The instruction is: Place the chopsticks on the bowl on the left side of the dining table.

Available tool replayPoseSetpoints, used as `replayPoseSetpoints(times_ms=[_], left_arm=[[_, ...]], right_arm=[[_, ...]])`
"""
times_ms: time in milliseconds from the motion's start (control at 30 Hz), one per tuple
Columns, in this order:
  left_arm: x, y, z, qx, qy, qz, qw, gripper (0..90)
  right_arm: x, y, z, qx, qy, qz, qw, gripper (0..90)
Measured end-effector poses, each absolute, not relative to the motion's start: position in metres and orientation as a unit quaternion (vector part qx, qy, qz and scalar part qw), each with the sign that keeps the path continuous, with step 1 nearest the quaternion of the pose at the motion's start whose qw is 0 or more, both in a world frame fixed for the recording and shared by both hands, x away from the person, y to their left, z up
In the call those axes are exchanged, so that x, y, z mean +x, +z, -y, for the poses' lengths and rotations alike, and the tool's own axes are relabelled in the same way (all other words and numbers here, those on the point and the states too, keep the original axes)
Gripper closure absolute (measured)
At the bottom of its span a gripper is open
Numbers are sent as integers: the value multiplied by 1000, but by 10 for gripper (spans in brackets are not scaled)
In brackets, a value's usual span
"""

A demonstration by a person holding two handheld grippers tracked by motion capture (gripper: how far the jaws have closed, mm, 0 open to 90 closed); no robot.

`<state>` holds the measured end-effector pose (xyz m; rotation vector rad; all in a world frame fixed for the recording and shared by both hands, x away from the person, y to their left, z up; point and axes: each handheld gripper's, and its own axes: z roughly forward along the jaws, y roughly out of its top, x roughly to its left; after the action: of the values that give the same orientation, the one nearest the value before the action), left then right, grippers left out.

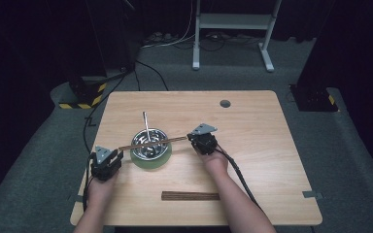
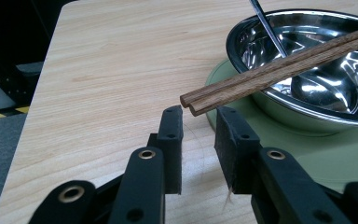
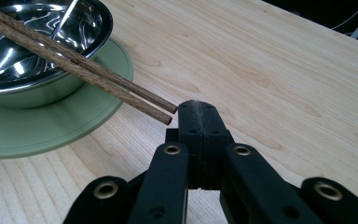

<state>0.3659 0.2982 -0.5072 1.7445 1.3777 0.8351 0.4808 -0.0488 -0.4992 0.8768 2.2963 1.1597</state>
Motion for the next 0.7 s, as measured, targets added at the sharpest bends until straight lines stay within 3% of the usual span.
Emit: replayPoseSetpoints(times_ms=[700], left_arm=[[380, -502, -303, 710, 321, -516, 356, 721]], right_arm=[[466, -499, 47, 302, 423, -828, 211, 895]])
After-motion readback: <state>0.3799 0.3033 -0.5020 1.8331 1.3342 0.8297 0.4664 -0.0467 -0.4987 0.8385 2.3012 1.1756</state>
